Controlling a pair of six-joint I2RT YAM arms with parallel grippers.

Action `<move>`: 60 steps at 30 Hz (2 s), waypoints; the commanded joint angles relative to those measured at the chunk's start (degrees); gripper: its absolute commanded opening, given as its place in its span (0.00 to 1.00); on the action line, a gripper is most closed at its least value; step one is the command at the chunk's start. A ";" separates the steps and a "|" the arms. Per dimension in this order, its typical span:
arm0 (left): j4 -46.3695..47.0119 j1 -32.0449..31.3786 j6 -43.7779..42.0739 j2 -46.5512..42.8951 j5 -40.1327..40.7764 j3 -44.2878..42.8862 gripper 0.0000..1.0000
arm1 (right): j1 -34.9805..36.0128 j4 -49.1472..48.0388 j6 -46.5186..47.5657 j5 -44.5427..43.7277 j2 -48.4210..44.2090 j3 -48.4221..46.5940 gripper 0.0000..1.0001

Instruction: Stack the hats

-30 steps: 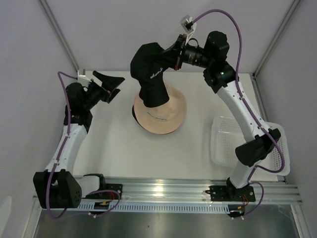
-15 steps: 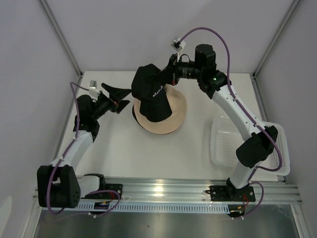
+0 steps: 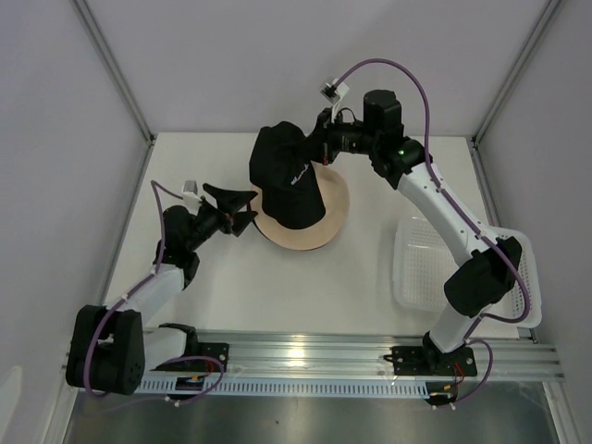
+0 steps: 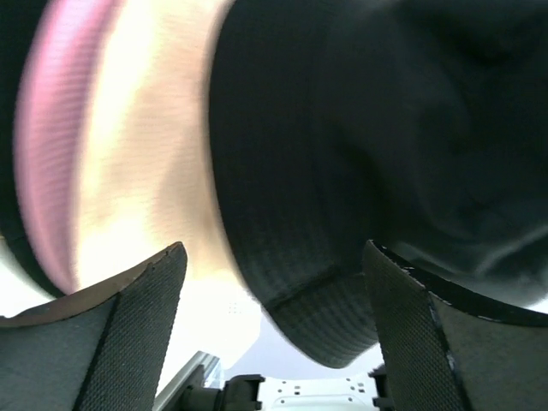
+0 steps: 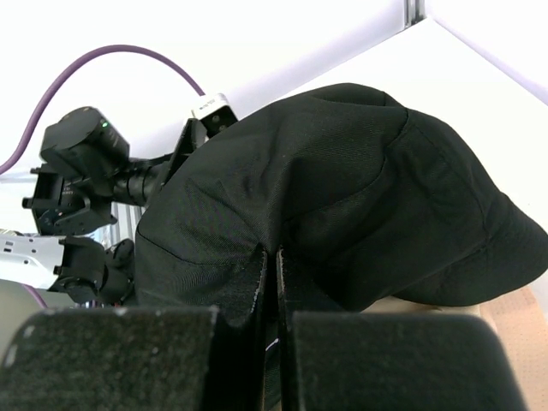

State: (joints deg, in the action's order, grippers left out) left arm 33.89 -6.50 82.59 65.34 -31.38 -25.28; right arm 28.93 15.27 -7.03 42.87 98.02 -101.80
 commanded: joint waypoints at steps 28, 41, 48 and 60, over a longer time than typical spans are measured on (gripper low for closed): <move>26.25 -5.63 9.08 9.12 5.19 -1.00 0.01 | 0.08 5.29 -0.63 -15.88 -5.47 1.10 0.74; -6.73 -5.45 -1.55 -5.32 8.35 -22.68 0.01 | -8.52 6.37 -12.29 -33.56 -21.89 13.36 0.99; -17.17 -12.11 -11.72 9.43 0.81 -50.55 0.01 | -21.71 -3.23 -23.47 -23.97 -26.29 27.00 0.99; -21.75 -26.63 -17.35 35.80 -6.41 -87.37 0.01 | -28.31 2.66 -23.73 -35.31 -34.56 29.99 0.99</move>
State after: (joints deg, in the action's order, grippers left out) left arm 12.38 -30.76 69.32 98.26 -34.76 -104.12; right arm 1.58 17.21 -29.06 11.09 65.30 -72.01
